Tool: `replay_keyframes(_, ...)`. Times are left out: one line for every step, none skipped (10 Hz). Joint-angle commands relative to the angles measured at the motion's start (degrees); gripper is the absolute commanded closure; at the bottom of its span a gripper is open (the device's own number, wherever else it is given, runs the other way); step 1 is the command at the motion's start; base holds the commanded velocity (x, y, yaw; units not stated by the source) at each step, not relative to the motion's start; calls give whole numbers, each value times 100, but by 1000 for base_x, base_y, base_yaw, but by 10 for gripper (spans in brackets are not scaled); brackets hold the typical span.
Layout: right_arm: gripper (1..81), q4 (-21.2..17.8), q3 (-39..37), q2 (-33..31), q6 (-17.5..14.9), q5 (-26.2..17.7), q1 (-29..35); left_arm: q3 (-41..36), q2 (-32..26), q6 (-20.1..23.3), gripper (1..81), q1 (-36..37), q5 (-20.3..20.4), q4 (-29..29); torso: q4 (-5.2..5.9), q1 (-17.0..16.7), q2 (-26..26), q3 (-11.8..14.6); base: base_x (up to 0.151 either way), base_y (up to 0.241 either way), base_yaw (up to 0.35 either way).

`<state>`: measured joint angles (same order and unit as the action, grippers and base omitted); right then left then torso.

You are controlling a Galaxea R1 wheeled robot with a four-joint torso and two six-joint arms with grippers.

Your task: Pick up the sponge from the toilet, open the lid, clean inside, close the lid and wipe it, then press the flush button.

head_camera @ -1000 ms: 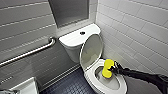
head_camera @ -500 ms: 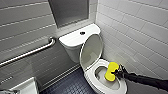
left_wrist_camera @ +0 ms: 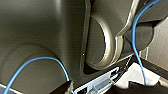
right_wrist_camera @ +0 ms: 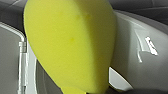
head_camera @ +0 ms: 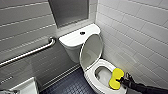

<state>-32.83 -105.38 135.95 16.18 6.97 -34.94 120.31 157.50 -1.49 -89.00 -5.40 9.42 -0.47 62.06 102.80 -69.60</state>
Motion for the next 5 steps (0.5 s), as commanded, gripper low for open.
replay_keyframes(811, -162, 938, -785, 79, 311, 141, -157, 18, 61, 10, -227, -523, 24, 0, 0, 0, 0, 0, 0, 0)
replay_keyframes(811, -162, 1176, -952, 79, 445, 0, -157, 36, 121, 10, -227, -523, 24, 0, 0, 0, 0, 0, 0, 0)
replay_keyframes(811, -162, 1379, -1084, 79, 558, -132, -148, 45, 149, 10, -227, -523, 24, 0, 0, 0, 0, 0, 0, 0)
replay_keyframes(811, -162, 1669, -1286, 79, 770, -307, -157, 45, 157, 10, -227, -523, 24, 0, 0, 0, 0, 0, 0, 0)
replay_keyframes(811, -136, 1846, -1401, 70, 893, -518, -157, 54, 158, 10, -227, -515, 24, 0, 0, 0, 0, 0, 0, 0)
